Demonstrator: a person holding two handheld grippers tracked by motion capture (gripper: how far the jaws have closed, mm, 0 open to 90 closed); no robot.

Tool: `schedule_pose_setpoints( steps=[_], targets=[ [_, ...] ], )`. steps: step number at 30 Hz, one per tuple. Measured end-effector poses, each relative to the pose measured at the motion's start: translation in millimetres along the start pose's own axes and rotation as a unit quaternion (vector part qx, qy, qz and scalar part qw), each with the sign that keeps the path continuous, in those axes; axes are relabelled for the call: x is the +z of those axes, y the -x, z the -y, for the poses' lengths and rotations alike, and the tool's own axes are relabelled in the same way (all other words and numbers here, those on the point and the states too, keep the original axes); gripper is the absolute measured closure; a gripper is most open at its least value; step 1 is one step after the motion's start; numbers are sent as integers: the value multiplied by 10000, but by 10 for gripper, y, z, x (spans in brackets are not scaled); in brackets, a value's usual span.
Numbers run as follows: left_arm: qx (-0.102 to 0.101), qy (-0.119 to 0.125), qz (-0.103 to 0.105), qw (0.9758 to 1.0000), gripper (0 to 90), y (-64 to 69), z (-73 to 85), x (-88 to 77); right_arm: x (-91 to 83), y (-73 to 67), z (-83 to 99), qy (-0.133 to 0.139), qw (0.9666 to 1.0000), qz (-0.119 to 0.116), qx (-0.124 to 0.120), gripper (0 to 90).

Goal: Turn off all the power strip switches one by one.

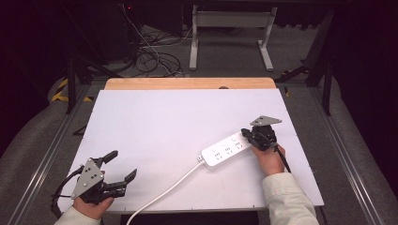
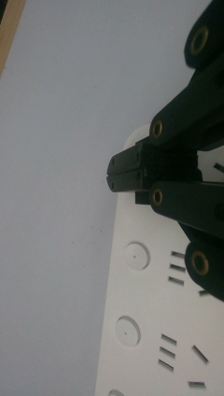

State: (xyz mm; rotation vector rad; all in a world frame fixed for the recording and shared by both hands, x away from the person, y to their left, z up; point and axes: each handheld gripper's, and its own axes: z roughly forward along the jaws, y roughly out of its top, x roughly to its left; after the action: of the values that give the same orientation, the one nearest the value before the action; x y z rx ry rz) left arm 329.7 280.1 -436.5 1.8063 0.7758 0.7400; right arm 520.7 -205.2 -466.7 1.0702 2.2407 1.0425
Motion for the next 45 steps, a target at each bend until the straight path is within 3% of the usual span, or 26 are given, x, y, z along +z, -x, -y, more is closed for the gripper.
schedule_pose_setpoints(
  steps=[2, 7, 11, 23, 27, 30, 32, 40, 42, 45],
  targets=[
    [0, 3, -2, 10000, 168, -4, 0, 3, -2, 15, 7, 16, 10000, -44, 62, 900],
    [14, -2, -2, 10000, 168, -2, -2, 8, 3, -12, -2, -1, 10000, -29, -50, 900],
    [28, -7, -10, 10000, 169, 1, -3, 5, 2, 10, 4, 10, 9999, -98, 63, 900],
    [0, -7, 1, 10000, 169, 2, 0, 1, 9, -10, 13, 10, 10000, -26, 46, 900],
    [-7, -3, 3, 10000, 168, -8, -1, 5, -37, -12, 3, 138, 9999, 44, 72, 900],
    [-31, -10, 13, 10000, 169, -14, -4, 16, -172, -10, -42, 593, 9982, -20, 126, 900],
    [3, -23, 9, 10000, 168, -24, -5, 20, -272, -1, -76, 758, 9969, -125, 185, 900],
    [-36, -10, 20, 10000, 168, -15, -3, 16, -506, -82, -167, 932, 9954, -201, -8, 872],
    [-30, -4, 15, 10000, 168, -17, -2, 12, -518, -111, -180, 940, 9953, -215, -87, 832],
    [-37, -2, 10, 10000, 168, -24, -2, 9, -565, -133, -207, 1006, 9945, -263, -97, 703]
  ],
)
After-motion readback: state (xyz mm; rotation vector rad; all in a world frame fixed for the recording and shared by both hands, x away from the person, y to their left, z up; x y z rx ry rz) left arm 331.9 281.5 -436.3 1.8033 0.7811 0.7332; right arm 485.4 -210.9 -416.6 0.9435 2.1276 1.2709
